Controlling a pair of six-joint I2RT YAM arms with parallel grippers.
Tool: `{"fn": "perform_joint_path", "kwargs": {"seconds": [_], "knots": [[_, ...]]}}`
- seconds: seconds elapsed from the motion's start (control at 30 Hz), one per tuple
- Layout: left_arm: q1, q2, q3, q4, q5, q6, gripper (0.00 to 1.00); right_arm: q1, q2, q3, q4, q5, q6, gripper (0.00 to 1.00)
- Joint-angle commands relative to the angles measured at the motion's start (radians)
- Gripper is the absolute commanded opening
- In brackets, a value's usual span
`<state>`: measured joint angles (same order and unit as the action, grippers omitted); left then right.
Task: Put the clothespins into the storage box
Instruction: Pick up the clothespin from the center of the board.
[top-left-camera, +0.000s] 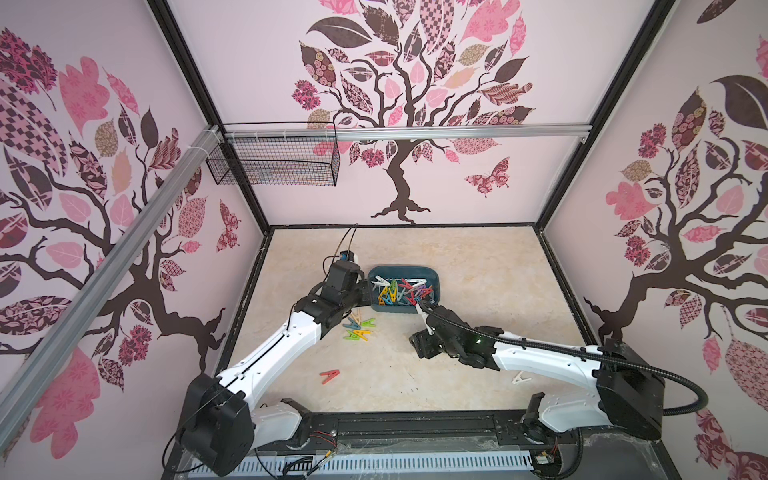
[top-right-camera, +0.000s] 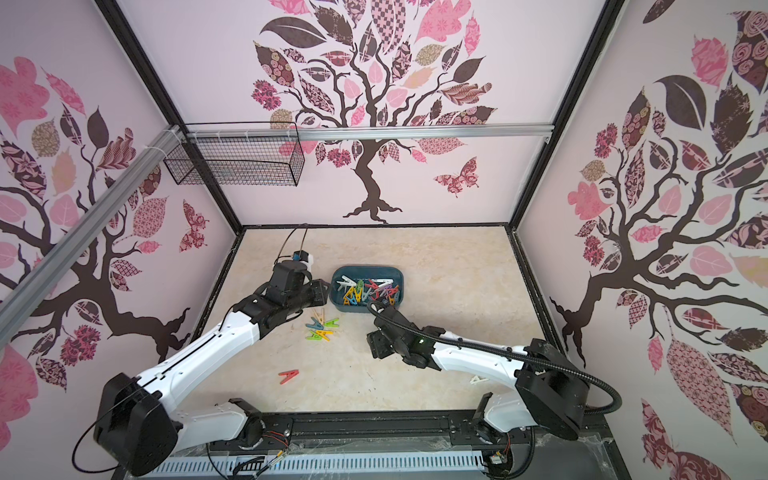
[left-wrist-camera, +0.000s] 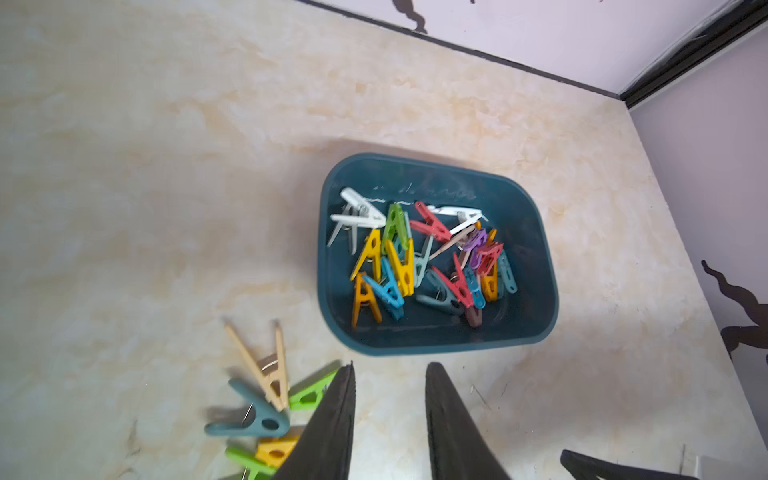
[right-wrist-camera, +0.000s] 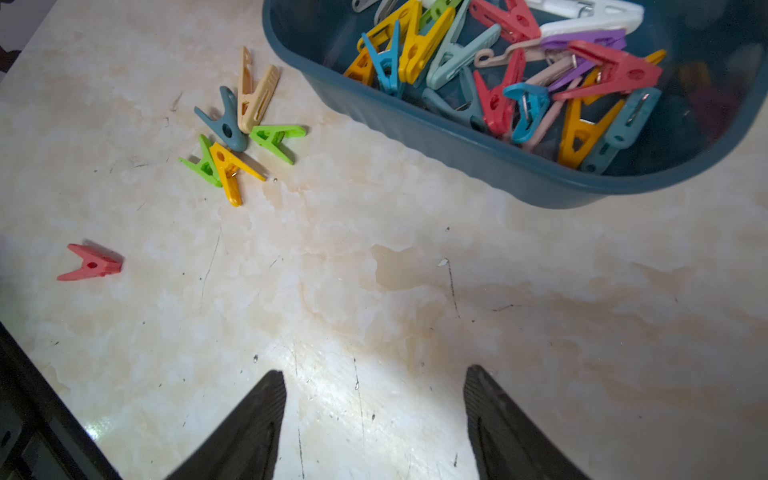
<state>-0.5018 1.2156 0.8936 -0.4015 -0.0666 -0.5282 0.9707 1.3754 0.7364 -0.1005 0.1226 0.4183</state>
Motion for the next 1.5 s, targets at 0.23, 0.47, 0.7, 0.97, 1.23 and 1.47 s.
{"fn": "perform_joint_path", "kwargs": {"seconds": [0.23, 0.47, 0.7, 0.97, 1.23, 1.47], "knots": [[0.004, -0.349, -0.292, -0.452, -0.117, -0.332, 0.32, 0.065, 0.086, 0.058, 0.001, -0.034, 0.004, 0.71], [-0.047, -0.423, -0.306, -0.601, -0.214, -0.506, 0.4, 0.069, 0.1, 0.093, -0.018, -0.025, -0.022, 0.71], [-0.042, -0.373, -0.342, -0.601, -0.196, -0.564, 0.42, 0.07, 0.101, 0.093, -0.022, -0.026, -0.021, 0.71], [-0.007, -0.325, -0.376, -0.543, -0.114, -0.554, 0.47, 0.069, 0.102, 0.101, -0.024, -0.023, -0.026, 0.71], [0.023, -0.277, -0.423, -0.47, -0.033, -0.546, 0.53, 0.069, 0.103, 0.097, -0.015, -0.021, -0.021, 0.71], [0.052, -0.221, -0.44, -0.394, 0.022, -0.501, 0.51, 0.07, 0.096, 0.092, -0.018, -0.012, -0.026, 0.71]]}}
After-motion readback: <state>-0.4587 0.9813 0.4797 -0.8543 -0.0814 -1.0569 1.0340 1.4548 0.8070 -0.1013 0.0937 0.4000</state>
